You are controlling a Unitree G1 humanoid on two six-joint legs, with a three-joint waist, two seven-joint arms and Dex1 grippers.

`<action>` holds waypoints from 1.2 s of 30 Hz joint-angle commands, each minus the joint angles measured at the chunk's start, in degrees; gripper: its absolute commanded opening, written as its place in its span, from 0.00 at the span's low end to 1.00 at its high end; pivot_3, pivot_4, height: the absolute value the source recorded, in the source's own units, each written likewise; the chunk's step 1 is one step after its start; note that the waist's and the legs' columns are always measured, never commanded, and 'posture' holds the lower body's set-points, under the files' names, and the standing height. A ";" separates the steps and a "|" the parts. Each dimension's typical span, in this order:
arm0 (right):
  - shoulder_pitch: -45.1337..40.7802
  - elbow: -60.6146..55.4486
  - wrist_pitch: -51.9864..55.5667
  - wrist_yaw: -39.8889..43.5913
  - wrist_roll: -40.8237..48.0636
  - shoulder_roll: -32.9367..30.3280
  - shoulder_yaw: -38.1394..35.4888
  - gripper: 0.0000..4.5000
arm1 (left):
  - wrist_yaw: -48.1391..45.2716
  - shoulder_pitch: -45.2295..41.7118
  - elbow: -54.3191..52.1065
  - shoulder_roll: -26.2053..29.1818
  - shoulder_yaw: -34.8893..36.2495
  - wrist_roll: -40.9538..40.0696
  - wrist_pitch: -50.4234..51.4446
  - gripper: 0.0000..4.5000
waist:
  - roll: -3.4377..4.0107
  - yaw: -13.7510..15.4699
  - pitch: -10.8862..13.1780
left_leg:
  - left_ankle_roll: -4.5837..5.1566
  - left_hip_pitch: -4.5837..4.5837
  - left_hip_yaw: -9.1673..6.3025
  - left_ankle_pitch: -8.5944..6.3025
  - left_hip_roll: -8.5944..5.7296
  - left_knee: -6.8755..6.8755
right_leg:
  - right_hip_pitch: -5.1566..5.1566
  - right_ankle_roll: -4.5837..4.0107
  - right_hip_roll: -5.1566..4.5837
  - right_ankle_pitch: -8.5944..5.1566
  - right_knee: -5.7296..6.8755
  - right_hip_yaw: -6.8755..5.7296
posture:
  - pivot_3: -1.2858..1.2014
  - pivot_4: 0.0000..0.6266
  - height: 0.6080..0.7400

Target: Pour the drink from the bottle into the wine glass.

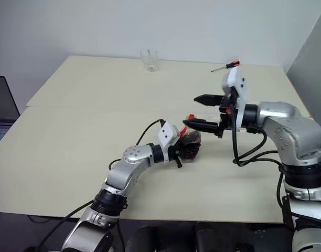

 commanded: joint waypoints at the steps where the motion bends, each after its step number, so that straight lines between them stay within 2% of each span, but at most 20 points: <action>1: 0.95 -8.86 6.29 -9.73 7.18 0.66 -9.34 1.00 | 0.37 -1.09 -1.42 -0.87 0.36 -0.92 -2.15 0.18 | 0.00 0.00 0.00 | 0.00 0.00 0.00 0.00 -0.01 0.00 | 0.01 0.00 0.00 0.00 0.00 0.00 | 0.52 0.24 1.00; 4: 1.02 -15.18 14.51 -24.63 6.79 4.17 -12.14 1.00 | 3.22 -2.12 0.56 -1.25 1.52 0.48 -3.75 0.18 | 0.01 -0.13 -0.01 | 0.00 0.02 -0.03 0.00 0.01 0.01 | 0.03 0.01 -0.01 0.00 -0.01 0.06 | 0.52 0.24 1.00; 7: 3.01 -23.32 23.35 -36.22 4.97 8.07 -10.15 1.00 | 5.45 -3.07 2.87 -1.33 1.64 1.86 -5.31 0.18 | 0.01 -0.15 -0.01 | 0.00 0.05 -0.06 0.00 0.01 0.00 | 0.03 0.01 0.00 0.00 0.01 0.07 | 0.52 0.24 1.00; 9: 4.20 -27.90 27.88 -40.85 4.39 10.33 -7.53 1.00 | 5.90 -3.56 3.84 -1.70 1.44 2.01 -5.85 0.18 | 0.04 -0.13 -0.03 | 0.00 0.04 -0.05 0.00 0.01 -0.01 | 0.02 0.01 0.00 -0.01 0.01 0.06 | 0.52 0.24 1.00; 12: 2.52 -30.59 33.05 -46.25 3.97 17.36 -7.43 1.00 | 4.72 -3.82 4.13 -1.95 1.03 1.20 -6.17 0.18 | 0.04 -0.27 -0.03 | 0.00 0.03 -0.05 0.00 0.03 -0.02 | -0.05 0.02 0.01 -0.01 0.02 0.17 | 0.52 0.24 1.00; 14: 2.61 -31.31 35.88 -48.37 2.42 19.46 -7.08 1.00 | 2.71 -3.36 3.25 -1.71 0.86 0.12 -5.90 0.18 | 0.05 -0.19 -0.03 | 0.00 0.00 -0.06 0.00 0.02 -0.01 | -0.05 0.02 0.02 -0.01 0.00 0.13 | 0.52 0.24 1.00; 19: 4.45 -33.19 37.59 -47.70 2.18 20.63 -7.20 1.00 | -2.50 -3.25 2.74 0.01 0.84 -1.69 -6.13 0.18 | 0.05 -0.15 -0.03 | 0.00 -0.04 -0.03 0.00 0.01 0.00 | -0.04 0.02 0.00 -0.01 -0.05 0.06 | 0.52 0.24 1.00; 22: 3.93 -34.11 36.85 -43.55 4.68 18.24 -11.15 1.00 | -5.61 -4.49 3.68 1.56 1.83 -2.98 -6.54 0.18 | 0.05 -0.15 -0.03 | 0.00 -0.08 -0.04 0.00 0.01 0.00 | -0.07 0.02 0.01 -0.01 -0.06 0.04 | 0.52 0.24 1.00; 26: 3.36 -33.58 38.35 -36.41 10.24 11.78 -21.09 1.00 | -14.10 -6.93 4.45 5.75 2.98 -6.44 -6.63 0.18 | 0.04 -0.14 -0.02 | 0.01 -0.14 -0.05 0.00 0.00 0.01 | -0.07 0.02 0.01 -0.01 -0.08 -0.07 | 0.52 0.24 1.00; 32: 3.72 -35.08 40.49 -37.01 14.03 13.47 -21.93 1.00 | -20.50 -9.29 5.34 7.35 4.32 -10.70 -4.93 0.18 | 0.06 -0.46 -0.04 | 0.02 -0.09 -0.12 0.00 0.03 -0.05 | -0.07 0.00 0.09 -0.02 -0.05 -0.07 | 0.52 0.24 1.00; 36: 3.33 -35.77 40.49 -40.12 14.22 16.08 -21.19 1.00 | -22.40 -9.19 6.68 7.68 3.46 -9.30 -6.79 0.18 | 0.06 -0.52 -0.04 | 0.02 -0.10 -0.09 0.00 0.02 -0.04 | -0.07 0.00 0.08 -0.02 -0.08 -0.01 | 0.52 0.24 1.00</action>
